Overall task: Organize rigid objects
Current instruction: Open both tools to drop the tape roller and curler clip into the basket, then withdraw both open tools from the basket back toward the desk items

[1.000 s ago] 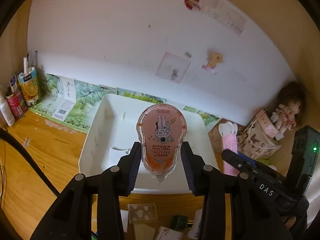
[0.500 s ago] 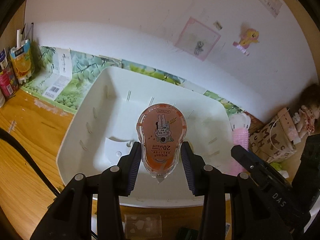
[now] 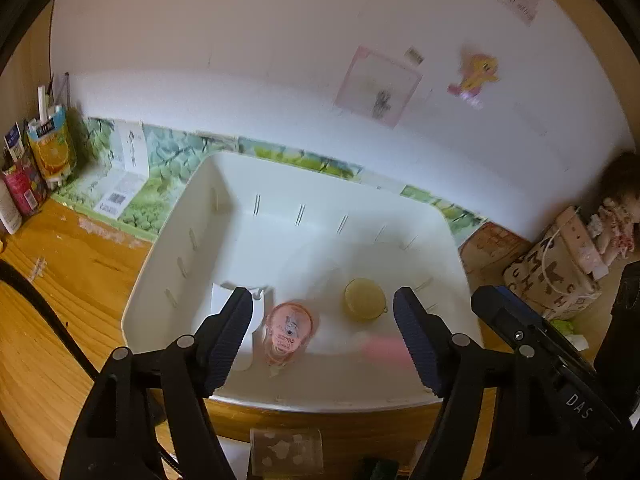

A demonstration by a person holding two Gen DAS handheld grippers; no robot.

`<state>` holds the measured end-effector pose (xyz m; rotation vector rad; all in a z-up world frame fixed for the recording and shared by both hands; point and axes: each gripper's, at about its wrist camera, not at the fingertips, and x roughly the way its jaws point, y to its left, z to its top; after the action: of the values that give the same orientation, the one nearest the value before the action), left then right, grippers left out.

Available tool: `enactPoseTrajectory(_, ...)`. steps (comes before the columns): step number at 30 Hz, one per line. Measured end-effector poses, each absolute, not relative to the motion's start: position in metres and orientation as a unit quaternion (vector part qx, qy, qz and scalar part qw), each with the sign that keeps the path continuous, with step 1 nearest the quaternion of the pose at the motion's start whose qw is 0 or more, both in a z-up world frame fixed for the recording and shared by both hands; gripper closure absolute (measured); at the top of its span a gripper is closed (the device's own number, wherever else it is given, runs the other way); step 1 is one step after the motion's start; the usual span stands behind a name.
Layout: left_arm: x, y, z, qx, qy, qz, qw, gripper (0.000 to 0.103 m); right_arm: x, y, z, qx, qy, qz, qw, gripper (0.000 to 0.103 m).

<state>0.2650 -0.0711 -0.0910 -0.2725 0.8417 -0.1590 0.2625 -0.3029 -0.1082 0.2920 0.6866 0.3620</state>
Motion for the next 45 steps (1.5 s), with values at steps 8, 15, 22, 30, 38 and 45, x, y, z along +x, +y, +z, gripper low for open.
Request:
enactPoseTrajectory(8, 0.242, -0.067, -0.064, -0.13, 0.375, -0.08, 0.914, 0.024, 0.238, -0.298, -0.077, 0.131, 0.297, 0.182, 0.928, 0.022)
enactPoseTrajectory(15, 0.21, -0.058, -0.037, -0.134, 0.339, -0.085, 0.927, 0.022, 0.203, -0.297, -0.047, 0.122, 0.262, 0.176, 0.941, 0.021)
enactPoseTrajectory(22, 0.174, -0.051, -0.009, -0.121, 0.298, -0.078, 0.944, 0.02, 0.163, -0.298, -0.023, 0.114, 0.232, 0.169, 0.951, 0.02)
enactPoseTrajectory(30, 0.135, -0.043, 0.004, -0.122, 0.276, -0.079, 0.95, 0.02, 0.113, -0.29, -0.01, 0.093, 0.212, 0.161, 0.96, 0.02)
enactPoseTrajectory(38, 0.096, -0.037, 0.001, -0.123, 0.281, -0.081, 0.948, 0.02, 0.062, -0.285, -0.01, 0.088, 0.209, 0.147, 0.963, 0.02)
enactPoseTrajectory(45, 0.065, -0.03, -0.007, -0.114, 0.303, -0.074, 0.943, 0.02, 0.024, -0.278, -0.017, 0.093, 0.224, 0.145, 0.959, 0.019)
